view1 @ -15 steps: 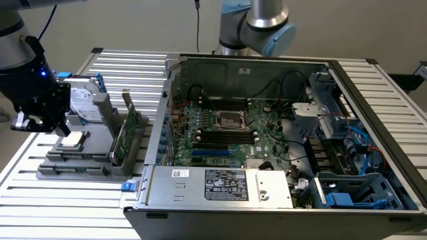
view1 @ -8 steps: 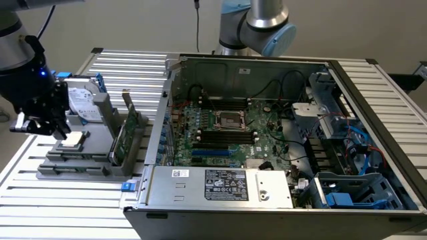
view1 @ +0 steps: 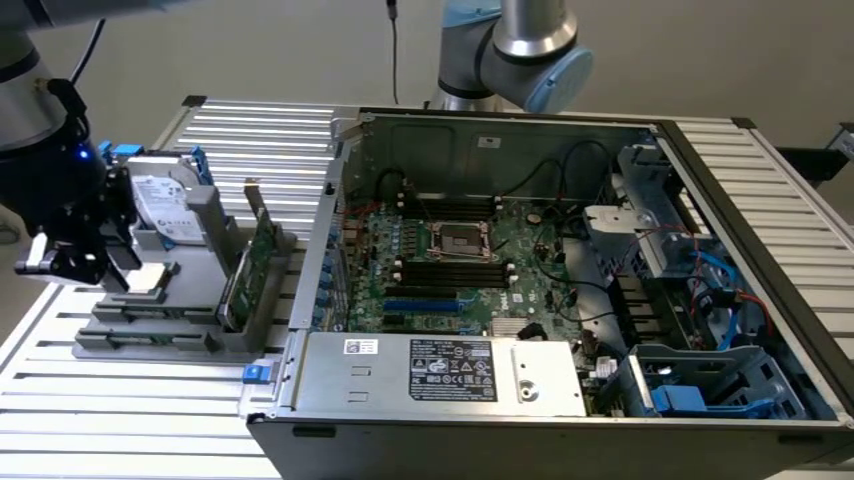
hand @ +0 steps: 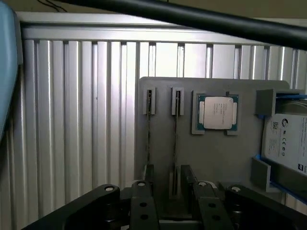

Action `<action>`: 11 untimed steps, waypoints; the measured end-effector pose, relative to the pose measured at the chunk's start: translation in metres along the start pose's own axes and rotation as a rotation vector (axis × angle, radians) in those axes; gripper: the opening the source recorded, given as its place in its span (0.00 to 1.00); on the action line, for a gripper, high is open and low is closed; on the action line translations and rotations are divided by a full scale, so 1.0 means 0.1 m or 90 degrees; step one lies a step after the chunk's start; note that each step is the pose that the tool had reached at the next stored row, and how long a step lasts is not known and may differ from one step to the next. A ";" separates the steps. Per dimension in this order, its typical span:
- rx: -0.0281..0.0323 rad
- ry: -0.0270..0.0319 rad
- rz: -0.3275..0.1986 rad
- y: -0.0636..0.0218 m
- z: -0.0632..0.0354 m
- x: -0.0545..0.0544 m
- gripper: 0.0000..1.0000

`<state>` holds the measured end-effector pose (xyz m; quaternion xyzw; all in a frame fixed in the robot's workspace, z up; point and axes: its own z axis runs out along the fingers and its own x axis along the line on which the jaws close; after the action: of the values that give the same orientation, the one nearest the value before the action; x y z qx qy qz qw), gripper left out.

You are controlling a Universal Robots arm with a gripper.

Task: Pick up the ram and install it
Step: 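Pick up the ram and move it above insertion slot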

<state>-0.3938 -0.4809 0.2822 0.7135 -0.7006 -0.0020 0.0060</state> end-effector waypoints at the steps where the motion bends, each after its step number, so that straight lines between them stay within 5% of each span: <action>1: 0.0000 0.0001 -0.004 0.000 0.006 0.01 0.36; 11: 0.0002 0.0004 -0.040 0.005 0.141 0.07 0.36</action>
<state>-0.3943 -0.4878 0.2682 0.7353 -0.6777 -0.0019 0.0061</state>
